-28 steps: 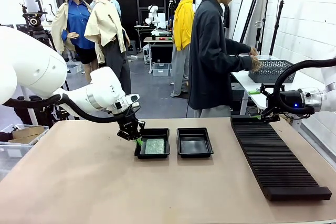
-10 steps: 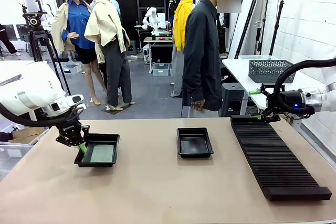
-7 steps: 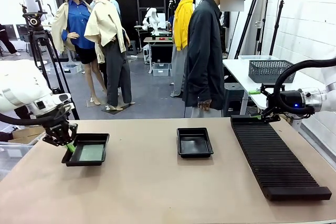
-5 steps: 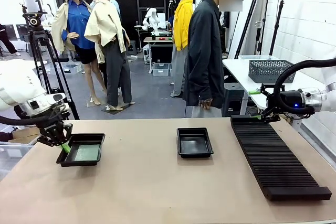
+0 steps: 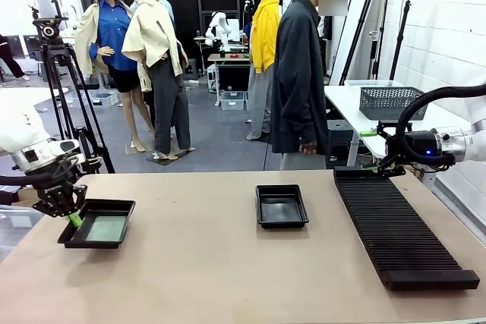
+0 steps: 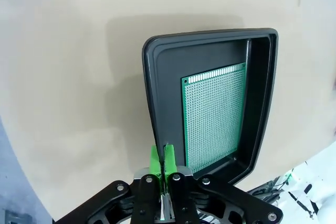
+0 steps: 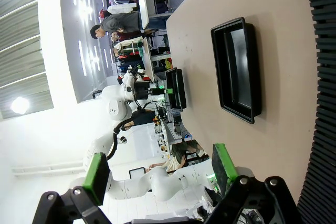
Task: Inspect and transfer BCBs to ESD trays.
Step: Pick up the ESD tray and place it on the left side of the table.
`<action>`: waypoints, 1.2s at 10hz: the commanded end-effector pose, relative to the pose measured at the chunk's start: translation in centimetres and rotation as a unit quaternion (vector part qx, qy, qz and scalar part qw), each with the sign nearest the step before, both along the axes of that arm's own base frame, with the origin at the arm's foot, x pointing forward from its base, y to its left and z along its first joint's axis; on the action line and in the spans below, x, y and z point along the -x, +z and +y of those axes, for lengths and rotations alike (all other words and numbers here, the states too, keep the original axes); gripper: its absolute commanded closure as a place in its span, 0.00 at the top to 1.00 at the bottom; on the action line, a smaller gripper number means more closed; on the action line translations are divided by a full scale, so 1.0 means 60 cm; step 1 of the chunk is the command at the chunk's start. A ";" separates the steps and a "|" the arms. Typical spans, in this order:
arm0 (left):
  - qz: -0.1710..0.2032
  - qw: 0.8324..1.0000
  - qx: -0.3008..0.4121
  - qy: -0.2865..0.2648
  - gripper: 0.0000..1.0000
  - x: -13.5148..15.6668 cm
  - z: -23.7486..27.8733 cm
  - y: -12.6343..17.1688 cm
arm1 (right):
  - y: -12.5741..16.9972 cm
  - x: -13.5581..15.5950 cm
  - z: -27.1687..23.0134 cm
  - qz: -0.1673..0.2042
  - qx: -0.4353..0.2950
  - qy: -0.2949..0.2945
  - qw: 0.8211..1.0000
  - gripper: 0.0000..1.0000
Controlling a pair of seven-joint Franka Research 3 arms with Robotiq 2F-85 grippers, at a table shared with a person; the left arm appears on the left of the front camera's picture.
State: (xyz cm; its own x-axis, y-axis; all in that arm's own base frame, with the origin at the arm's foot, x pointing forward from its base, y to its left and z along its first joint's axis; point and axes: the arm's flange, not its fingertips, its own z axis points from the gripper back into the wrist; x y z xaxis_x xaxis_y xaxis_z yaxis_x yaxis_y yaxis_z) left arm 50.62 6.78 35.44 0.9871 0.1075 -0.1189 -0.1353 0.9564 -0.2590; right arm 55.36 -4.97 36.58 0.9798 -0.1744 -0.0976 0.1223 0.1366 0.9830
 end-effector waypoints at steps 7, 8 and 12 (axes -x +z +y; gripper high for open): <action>-0.010 0.999 -0.026 -0.033 0.00 0.012 0.111 -0.014 | 0.001 0.001 0.002 0.000 0.004 -0.002 1.000 1.00; -0.010 0.999 -0.024 -0.037 0.00 0.013 0.126 -0.014 | 0.001 0.001 0.002 0.000 0.004 -0.002 1.000 1.00; -0.006 0.999 -0.011 -0.042 0.00 0.006 0.171 -0.014 | 0.001 0.001 0.002 0.000 0.004 -0.002 1.000 1.00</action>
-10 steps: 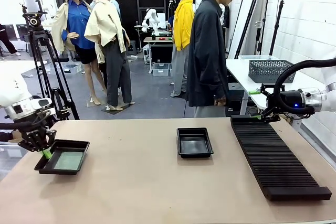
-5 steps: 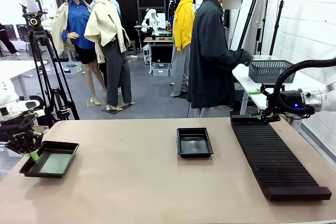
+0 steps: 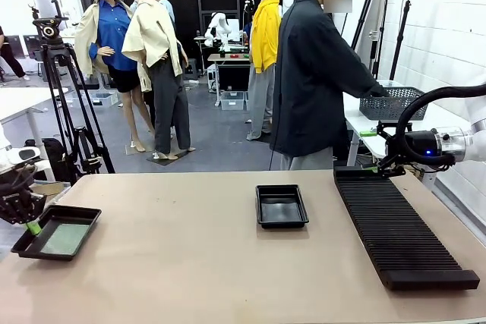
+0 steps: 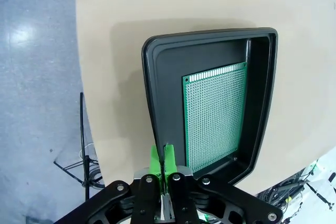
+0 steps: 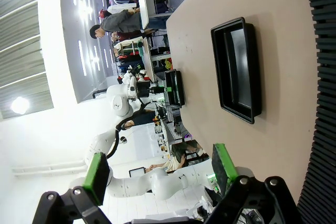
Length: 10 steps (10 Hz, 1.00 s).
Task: Inspect and transfer BCBs to ESD trays.
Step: Pick up the ESD tray and place it on the left side of the table.
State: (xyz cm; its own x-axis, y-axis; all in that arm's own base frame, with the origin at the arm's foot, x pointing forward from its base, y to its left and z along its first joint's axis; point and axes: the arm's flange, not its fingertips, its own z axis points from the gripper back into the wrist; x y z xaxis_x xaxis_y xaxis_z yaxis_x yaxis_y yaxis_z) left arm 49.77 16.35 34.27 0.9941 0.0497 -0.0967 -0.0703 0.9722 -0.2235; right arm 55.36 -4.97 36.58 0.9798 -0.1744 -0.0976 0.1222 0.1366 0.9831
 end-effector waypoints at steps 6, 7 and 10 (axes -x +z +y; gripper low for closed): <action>-0.005 0.999 0.034 0.006 0.62 -0.012 -0.007 0.018 | 0.001 0.001 0.002 0.000 0.004 -0.002 1.000 1.00; -0.007 0.999 0.034 0.013 0.76 -0.011 -0.015 0.023 | 0.001 0.001 0.002 0.000 0.004 -0.002 1.000 1.00; -0.020 0.999 0.024 0.028 1.00 -0.004 -0.048 0.067 | 0.001 0.001 0.002 0.000 0.004 -0.002 1.000 1.00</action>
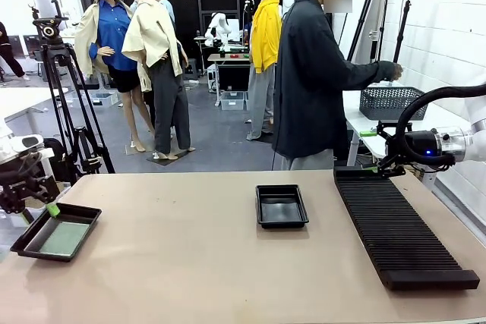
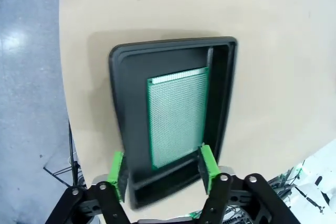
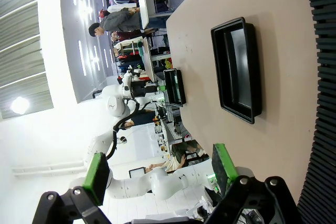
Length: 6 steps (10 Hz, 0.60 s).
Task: Inspect and transfer BCBs to ESD trays.
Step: Pick up the ESD tray and place it on the left side of the table.
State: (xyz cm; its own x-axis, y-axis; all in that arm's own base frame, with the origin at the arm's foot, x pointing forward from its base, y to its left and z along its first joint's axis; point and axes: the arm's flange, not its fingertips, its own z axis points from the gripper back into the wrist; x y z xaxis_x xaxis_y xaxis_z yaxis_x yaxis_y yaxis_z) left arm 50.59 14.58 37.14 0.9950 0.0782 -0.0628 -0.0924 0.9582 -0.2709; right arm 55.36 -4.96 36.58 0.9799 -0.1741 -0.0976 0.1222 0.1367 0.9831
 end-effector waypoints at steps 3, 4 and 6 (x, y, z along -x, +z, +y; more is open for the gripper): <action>0.004 0.999 -0.013 0.033 1.00 0.013 -0.055 0.062 | 0.001 0.001 0.002 0.000 0.004 -0.003 1.000 1.00; 0.003 0.999 -0.019 0.039 1.00 0.016 -0.069 0.074 | 0.001 0.001 0.002 0.000 0.004 -0.003 1.000 1.00; 0.006 0.999 -0.023 0.049 1.00 0.011 -0.082 0.082 | 0.001 0.001 0.002 0.000 0.004 -0.003 1.000 1.00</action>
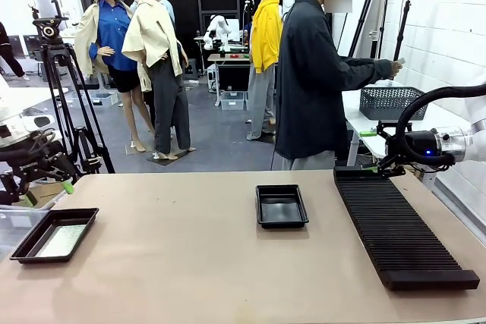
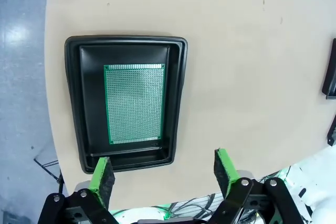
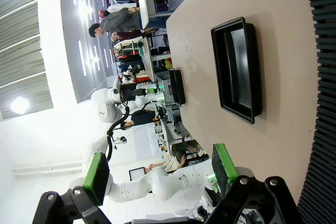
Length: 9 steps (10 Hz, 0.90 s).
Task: Inspect and transfer BCBs to ESD trays.
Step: Pick up the ESD tray and place it on the left side of the table.
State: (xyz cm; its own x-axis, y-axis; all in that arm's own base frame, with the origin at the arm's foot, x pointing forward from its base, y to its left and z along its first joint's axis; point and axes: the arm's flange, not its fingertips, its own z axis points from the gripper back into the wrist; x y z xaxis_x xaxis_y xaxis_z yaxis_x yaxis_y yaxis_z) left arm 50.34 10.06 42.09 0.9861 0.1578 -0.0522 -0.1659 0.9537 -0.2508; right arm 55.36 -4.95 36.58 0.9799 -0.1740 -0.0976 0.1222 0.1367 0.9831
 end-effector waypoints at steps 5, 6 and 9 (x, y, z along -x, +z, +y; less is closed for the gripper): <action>-0.001 1.000 -0.001 0.004 1.00 -0.001 -0.011 0.006 | 0.001 0.001 0.002 0.000 0.004 -0.003 1.000 1.00; -0.001 1.000 -0.001 0.004 1.00 -0.001 -0.011 0.006 | 0.001 0.001 0.002 0.000 0.004 -0.003 1.000 1.00; -0.001 1.000 -0.001 0.004 1.00 -0.001 -0.011 0.006 | 0.001 0.001 0.002 0.000 0.004 -0.003 1.000 1.00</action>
State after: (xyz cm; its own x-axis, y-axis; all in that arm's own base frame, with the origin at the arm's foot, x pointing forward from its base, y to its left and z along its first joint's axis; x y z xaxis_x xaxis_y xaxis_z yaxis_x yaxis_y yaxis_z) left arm 50.43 9.23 42.52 0.9838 0.1718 -0.0516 -0.1793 0.9517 -0.2494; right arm 55.36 -4.95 36.58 0.9799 -0.1740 -0.0976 0.1222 0.1367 0.9831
